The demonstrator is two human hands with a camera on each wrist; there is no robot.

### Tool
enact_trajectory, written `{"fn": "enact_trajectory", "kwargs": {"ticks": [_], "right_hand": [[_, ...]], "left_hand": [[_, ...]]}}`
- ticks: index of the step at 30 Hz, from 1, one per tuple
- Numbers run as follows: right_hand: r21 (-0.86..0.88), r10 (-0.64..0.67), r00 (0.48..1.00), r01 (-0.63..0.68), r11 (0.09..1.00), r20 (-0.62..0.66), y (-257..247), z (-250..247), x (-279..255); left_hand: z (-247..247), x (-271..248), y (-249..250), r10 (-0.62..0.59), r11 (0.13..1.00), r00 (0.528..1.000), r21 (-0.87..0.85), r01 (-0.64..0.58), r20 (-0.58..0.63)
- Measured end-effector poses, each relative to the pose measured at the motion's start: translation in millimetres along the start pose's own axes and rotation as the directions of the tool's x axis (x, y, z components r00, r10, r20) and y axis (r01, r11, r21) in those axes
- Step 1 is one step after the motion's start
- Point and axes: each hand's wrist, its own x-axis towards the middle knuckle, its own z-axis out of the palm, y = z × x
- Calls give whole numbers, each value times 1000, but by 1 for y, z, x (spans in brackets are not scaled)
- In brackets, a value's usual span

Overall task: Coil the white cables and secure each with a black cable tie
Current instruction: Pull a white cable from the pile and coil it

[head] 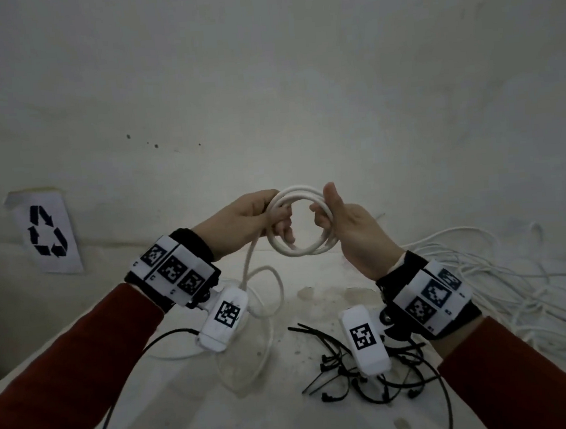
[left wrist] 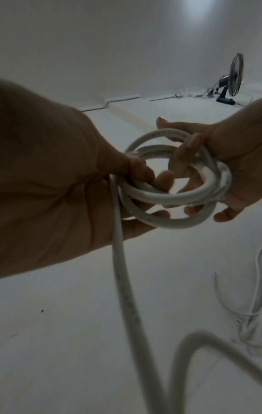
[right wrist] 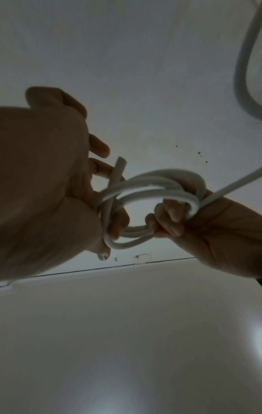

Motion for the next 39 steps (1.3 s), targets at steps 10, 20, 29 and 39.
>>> {"fn": "enact_trajectory", "kwargs": {"ticks": [10,20,29,39], "right_hand": [[632,-52,975,-97,769,214,9,-1,-6],[687,2,875,-382,618,485,1,-8,1],[860,-60,940,-281,427,336,-3,-49,13],[954,54,998,13,298,-30,16,-113,12]], "left_hand": [[19,9,16,-73,988,997,-136,68,-33],[33,18,28,-58,992,982,99,77,-181],[24,-5,-23,-114,991,991,64,119,-72],[10,-38,-62,75,898,921,428,105,-383]]}}
